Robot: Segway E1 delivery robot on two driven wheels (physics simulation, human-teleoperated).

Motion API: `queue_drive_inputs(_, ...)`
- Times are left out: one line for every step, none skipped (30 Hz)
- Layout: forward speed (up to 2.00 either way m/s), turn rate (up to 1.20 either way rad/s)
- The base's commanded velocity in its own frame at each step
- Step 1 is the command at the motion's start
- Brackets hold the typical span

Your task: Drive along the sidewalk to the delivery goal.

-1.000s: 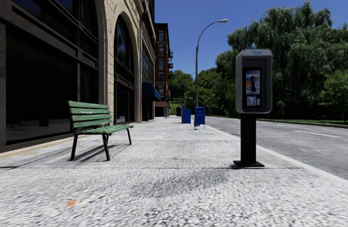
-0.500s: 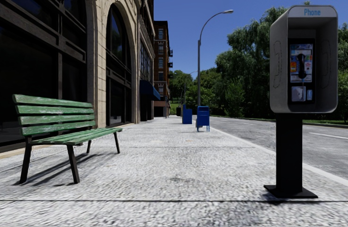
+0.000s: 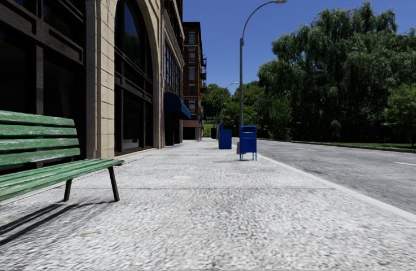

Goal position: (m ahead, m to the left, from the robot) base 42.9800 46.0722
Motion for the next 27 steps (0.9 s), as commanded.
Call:
queue_drive_inputs(2.0,0.0)
queue_drive_inputs(2.0,0.0)
queue_drive_inputs(2.0,0.0)
queue_drive_inputs(2.0,0.0)
queue_drive_inputs(2.0,0.0)
queue_drive_inputs(2.0,0.0)
queue_drive_inputs(2.0,0.0)
queue_drive_inputs(2.0,0.0)
queue_drive_inputs(2.0,0.0)
queue_drive_inputs(2.0,0.0)
queue_drive_inputs(2.0,0.0)
queue_drive_inputs(2.0,0.0)
queue_drive_inputs(2.0,0.0)
queue_drive_inputs(2.0,0.0)
queue_drive_inputs(2.0,0.0)
queue_drive_inputs(2.0,0.0)
queue_drive_inputs(2.0,0.0)
queue_drive_inputs(2.0,0.0)
queue_drive_inputs(2.0,0.0)
queue_drive_inputs(2.0,0.0)
queue_drive_inputs(2.0,0.0)
queue_drive_inputs(2.0,0.0)
queue_drive_inputs(2.0,0.0)
queue_drive_inputs(2.0,0.0)
queue_drive_inputs(2.0,0.0)
queue_drive_inputs(2.0,0.0)
queue_drive_inputs(2.0,0.0)
